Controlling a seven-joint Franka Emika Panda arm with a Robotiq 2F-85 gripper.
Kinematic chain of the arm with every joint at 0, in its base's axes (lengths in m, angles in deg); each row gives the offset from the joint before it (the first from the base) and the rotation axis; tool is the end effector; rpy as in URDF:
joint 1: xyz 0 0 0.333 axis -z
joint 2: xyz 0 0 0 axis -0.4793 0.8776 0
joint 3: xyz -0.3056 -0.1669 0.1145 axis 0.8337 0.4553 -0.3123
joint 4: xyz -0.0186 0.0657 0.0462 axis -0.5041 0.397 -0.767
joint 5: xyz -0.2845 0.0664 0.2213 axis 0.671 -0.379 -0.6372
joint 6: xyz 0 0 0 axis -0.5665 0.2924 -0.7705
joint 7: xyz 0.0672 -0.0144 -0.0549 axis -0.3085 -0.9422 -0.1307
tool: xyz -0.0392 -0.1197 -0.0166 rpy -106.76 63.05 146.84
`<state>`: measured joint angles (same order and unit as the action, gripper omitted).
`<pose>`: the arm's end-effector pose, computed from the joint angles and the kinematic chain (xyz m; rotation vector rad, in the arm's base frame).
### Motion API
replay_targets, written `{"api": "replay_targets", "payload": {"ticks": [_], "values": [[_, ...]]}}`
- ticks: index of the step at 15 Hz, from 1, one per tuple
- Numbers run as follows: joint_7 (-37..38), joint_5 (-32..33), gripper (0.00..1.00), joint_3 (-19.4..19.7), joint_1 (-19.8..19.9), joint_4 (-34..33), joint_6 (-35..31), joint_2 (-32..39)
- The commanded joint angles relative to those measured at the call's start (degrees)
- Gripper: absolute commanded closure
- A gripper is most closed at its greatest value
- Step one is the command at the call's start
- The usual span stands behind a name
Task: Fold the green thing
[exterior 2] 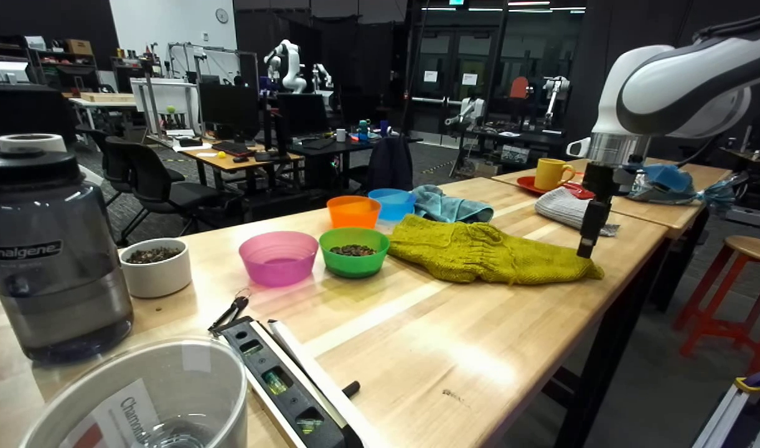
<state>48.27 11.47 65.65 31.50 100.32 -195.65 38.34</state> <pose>0.2891 -0.0830 0.4373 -3.0454 -0.4914 0.0324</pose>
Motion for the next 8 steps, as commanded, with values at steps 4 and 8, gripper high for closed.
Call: {"api": "replay_targets", "payload": {"ticks": [4,8], "values": [[-9.62,-0.22,0.55,2.24,-1.96,2.4,-0.98,-0.94],[-11.86,-0.16,0.87,1.72,-1.83,3.51,-0.86,-2.88]]}}
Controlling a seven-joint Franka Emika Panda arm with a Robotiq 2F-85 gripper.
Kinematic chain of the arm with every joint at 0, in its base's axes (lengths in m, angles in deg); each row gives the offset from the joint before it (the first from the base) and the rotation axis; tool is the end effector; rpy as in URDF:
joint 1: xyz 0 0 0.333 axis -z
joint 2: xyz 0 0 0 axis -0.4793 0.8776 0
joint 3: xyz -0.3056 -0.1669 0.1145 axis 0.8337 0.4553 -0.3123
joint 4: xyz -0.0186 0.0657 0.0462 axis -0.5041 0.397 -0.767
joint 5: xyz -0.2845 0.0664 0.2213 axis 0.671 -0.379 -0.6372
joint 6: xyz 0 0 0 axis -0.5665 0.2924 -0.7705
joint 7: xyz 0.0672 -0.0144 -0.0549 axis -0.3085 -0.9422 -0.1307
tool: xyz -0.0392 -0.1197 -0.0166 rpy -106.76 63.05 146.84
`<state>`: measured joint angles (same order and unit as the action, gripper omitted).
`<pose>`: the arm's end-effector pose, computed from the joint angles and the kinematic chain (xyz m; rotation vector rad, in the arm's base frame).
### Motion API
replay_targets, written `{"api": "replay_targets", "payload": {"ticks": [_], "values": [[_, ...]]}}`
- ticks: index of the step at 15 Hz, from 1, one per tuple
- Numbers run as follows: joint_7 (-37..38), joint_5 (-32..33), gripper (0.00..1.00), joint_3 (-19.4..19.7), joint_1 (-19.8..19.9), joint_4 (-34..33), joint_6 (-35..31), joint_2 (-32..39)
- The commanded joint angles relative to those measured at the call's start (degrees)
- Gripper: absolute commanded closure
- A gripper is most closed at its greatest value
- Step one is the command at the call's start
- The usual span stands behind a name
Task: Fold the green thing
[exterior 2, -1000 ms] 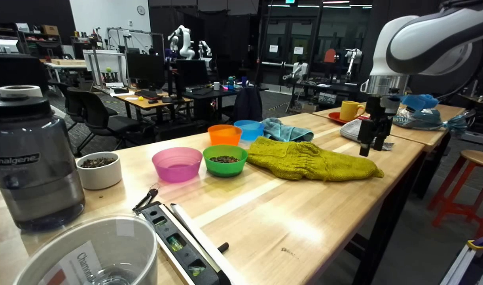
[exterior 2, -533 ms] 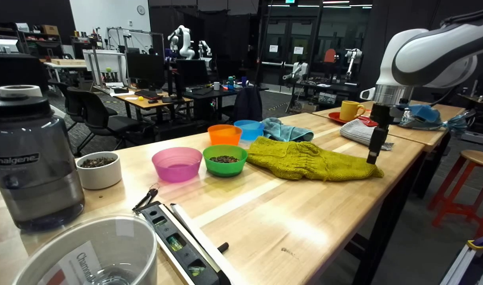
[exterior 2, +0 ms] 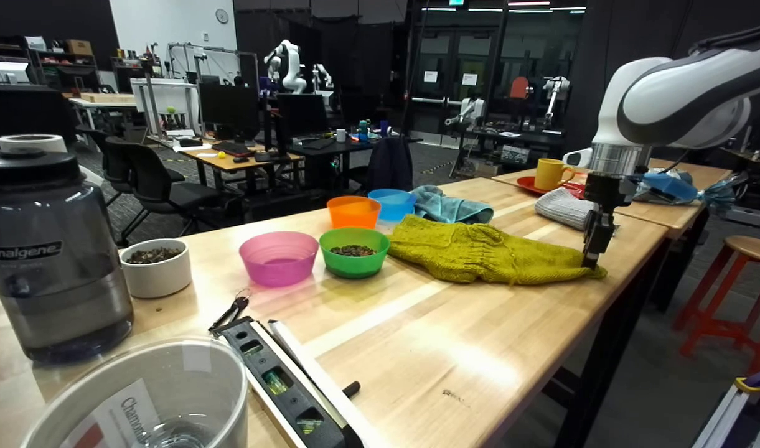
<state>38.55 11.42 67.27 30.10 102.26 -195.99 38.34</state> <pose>0.2818 -0.0808 0.4223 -2.9621 -0.7459 0.0554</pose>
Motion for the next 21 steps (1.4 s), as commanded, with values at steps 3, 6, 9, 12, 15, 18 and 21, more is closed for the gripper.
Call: {"api": "replay_targets", "payload": {"ticks": [3,6,9,12,15,18,21], "values": [[-3.98,0.54,1.0,0.26,0.26,1.53,1.5,-5.68],[-4.92,1.04,0.99,1.07,1.47,1.4,3.94,-8.85],[-5.89,1.24,0.99,2.72,3.04,1.25,6.46,-11.52],[-6.5,1.37,0.99,4.55,5.13,1.71,9.11,-14.75],[-6.64,1.17,0.99,6.35,7.11,1.28,11.94,-17.3],[-5.67,0.69,0.99,6.55,7.54,0.7,12.75,-19.07],[-3.45,-1.21,0.99,4.72,5.34,-0.52,10.99,-19.78]]}}
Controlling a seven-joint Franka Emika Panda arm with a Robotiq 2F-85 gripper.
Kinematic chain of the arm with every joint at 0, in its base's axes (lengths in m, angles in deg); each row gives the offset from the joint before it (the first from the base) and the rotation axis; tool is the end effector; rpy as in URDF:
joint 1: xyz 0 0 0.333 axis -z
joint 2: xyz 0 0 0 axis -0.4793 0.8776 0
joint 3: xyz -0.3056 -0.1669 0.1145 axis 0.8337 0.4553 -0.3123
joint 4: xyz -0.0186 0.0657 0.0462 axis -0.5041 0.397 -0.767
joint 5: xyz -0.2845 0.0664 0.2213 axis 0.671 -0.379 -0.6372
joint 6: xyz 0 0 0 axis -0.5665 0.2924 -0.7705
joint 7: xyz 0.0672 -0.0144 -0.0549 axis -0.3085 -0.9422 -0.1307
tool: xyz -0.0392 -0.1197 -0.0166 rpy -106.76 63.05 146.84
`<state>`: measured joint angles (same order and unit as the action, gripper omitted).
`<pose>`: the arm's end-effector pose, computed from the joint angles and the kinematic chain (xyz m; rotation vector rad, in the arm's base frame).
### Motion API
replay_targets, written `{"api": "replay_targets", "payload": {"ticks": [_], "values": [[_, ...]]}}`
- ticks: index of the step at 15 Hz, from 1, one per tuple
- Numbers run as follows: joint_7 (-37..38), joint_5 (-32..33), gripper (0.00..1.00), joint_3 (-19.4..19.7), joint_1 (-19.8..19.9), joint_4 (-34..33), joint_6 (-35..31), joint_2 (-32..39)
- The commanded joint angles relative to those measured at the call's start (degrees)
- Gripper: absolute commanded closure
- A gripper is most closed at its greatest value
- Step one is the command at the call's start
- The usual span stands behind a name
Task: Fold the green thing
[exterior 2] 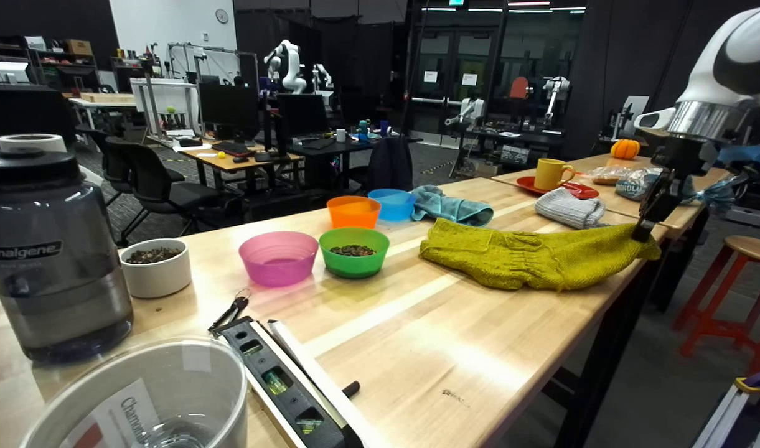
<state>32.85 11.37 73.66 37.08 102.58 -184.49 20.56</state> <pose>0.1979 -0.1260 0.4743 -2.9155 -0.6241 -0.1782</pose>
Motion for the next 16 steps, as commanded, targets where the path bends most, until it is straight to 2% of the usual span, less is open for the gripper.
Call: {"api": "replay_targets", "payload": {"ticks": [1,6,10,16], "values": [[3.26,-1.95,0.99,-2.59,-2.77,-1.52,-1.21,-1.8],[10.43,-6.46,0.99,-8.21,-10.37,-6.4,-8.62,3.24],[15.17,-7.23,0.99,-11.12,-15.97,-12.97,-14.75,12.13],[18.88,-7.88,0.99,-14.29,-18.63,-22.87,-17.82,25.18]]}}
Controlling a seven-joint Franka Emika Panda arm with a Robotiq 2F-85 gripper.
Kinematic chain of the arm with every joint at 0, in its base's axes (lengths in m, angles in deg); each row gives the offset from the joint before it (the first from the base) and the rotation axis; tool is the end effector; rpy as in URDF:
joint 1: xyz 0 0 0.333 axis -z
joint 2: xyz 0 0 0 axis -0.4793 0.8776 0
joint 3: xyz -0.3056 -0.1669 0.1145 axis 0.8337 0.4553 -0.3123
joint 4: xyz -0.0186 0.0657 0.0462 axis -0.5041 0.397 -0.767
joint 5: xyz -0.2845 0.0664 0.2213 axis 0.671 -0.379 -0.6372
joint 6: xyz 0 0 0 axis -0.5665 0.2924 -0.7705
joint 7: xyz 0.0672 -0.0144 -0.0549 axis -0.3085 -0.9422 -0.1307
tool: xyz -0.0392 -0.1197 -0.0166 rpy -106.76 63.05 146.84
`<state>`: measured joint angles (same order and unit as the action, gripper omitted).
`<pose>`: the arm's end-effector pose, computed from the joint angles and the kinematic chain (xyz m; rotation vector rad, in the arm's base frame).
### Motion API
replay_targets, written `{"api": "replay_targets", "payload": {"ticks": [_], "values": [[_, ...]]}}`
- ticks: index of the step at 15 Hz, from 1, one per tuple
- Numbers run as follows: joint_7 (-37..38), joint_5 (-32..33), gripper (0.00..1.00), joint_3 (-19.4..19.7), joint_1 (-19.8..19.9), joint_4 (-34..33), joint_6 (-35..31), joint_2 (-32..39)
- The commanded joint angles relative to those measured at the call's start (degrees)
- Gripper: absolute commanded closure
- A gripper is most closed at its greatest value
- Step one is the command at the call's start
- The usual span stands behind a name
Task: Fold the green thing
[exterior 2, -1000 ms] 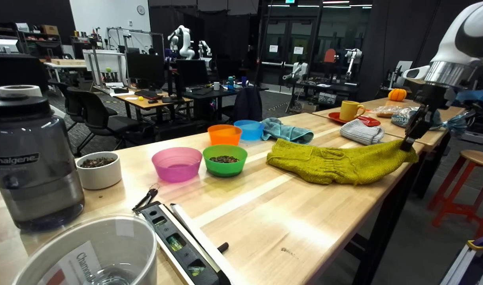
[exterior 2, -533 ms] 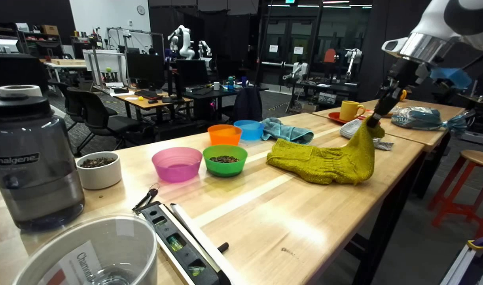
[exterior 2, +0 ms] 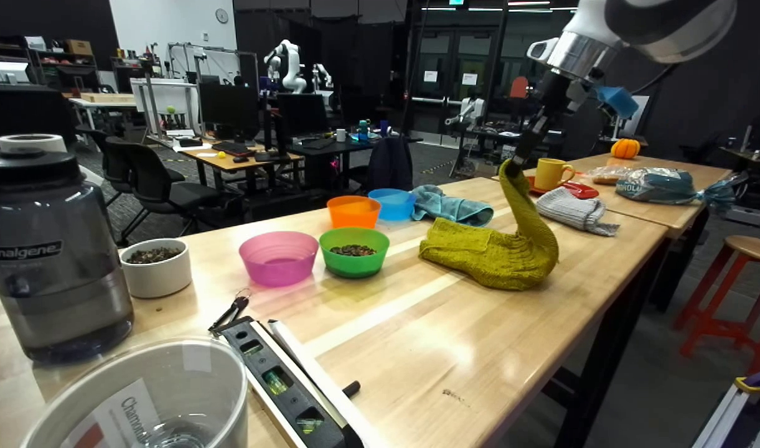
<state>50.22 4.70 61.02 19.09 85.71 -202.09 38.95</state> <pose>0.3609 0.0084 0.5662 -2.9671 -0.7559 -0.5169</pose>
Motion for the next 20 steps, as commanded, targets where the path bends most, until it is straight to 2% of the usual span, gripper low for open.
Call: {"api": "replay_targets", "payload": {"ticks": [1,6,10,20], "values": [[1.8,-1.54,0.99,-2.27,-0.79,-7.66,0.06,8.52],[3.67,-2.15,0.99,-6.29,-0.59,-14.46,1.16,16.42],[4.97,-2.28,0.99,-8.4,-0.25,-16.63,2.29,19.68],[4.64,-3.56,0.99,-9.28,0.3,-17.73,3.58,24.93]]}}
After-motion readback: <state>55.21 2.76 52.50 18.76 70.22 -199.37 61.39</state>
